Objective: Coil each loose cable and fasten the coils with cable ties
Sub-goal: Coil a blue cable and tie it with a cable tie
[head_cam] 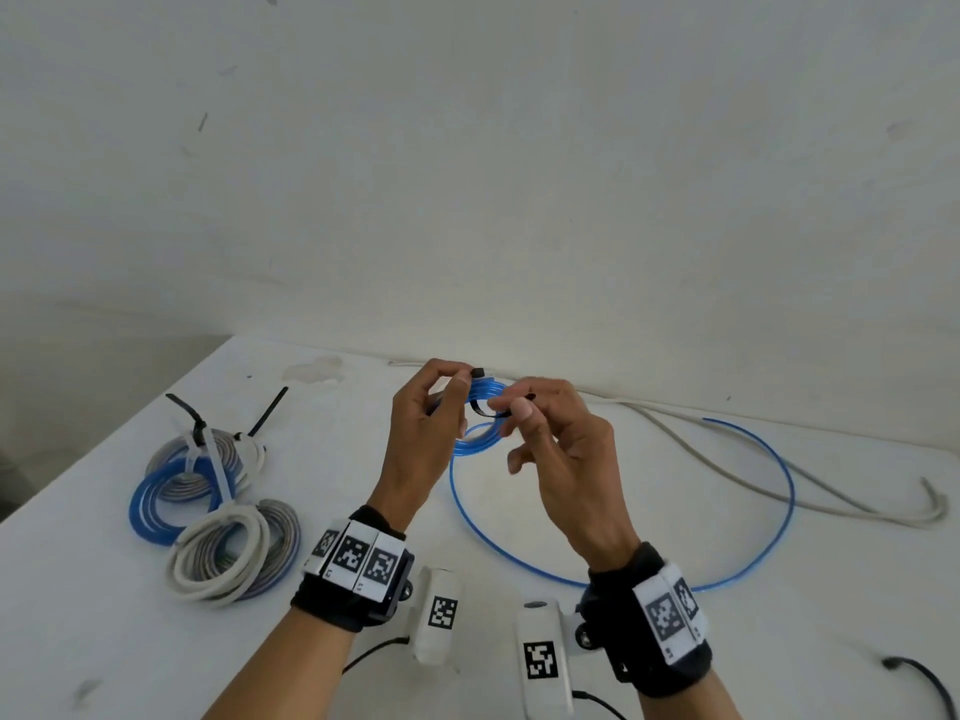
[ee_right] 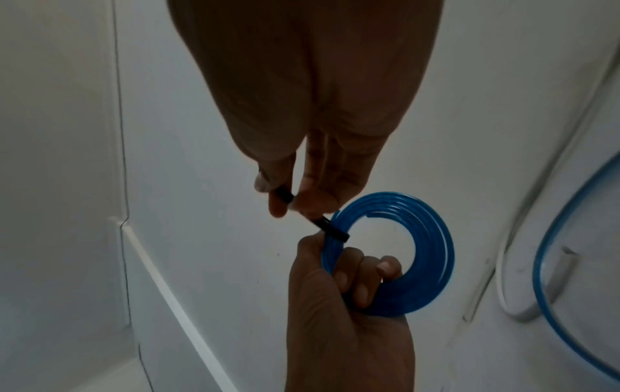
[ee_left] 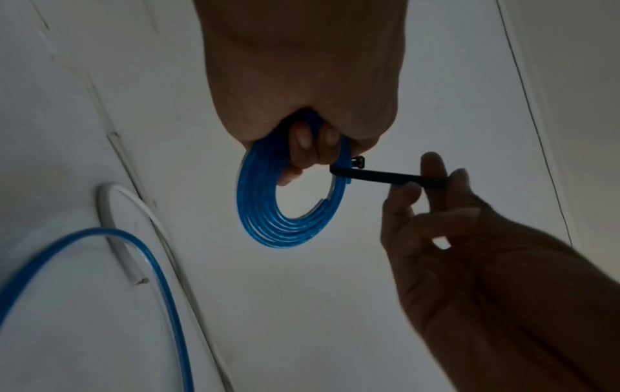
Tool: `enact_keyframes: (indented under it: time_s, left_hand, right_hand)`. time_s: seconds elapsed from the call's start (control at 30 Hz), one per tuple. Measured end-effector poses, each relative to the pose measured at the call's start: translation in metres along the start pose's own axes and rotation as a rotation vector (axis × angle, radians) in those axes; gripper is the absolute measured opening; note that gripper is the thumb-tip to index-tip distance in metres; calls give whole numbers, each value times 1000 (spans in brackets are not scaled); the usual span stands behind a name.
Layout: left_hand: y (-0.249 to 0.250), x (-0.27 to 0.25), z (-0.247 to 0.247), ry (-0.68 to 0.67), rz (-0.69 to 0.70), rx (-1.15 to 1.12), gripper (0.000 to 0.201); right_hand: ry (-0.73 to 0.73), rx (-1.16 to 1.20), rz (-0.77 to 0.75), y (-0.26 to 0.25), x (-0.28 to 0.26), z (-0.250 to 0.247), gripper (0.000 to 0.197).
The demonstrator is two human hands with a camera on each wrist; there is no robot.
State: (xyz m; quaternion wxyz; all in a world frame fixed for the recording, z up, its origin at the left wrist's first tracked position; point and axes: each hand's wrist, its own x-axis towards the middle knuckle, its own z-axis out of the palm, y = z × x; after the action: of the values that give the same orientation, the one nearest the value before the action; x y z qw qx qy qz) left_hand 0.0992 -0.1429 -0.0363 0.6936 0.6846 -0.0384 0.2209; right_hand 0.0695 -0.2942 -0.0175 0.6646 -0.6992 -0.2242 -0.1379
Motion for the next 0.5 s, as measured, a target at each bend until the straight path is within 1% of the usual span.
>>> enact_keyframes:
  time_s: [0.07,0.17,0.3,0.4,0.5]
  left_hand:
    - [4,0,-1,4,6,-10,16]
    - [12,-3,0,-27,17,-9,18]
    - [17,-8,6,-90,29,-15,17]
    - [16,-9,10,-125,82,17,16]
    - [15,-10,11,-135,84,35,16]
  right_hand:
    - [-50,86,92,2,-2,1,23]
    - [8,159,179,7,-3,-1,24]
    - [73,135,180,8,-2,-6,25]
    - [73,113,154,5,0,-9,18]
    - [71,81,152,6,0,-9,13]
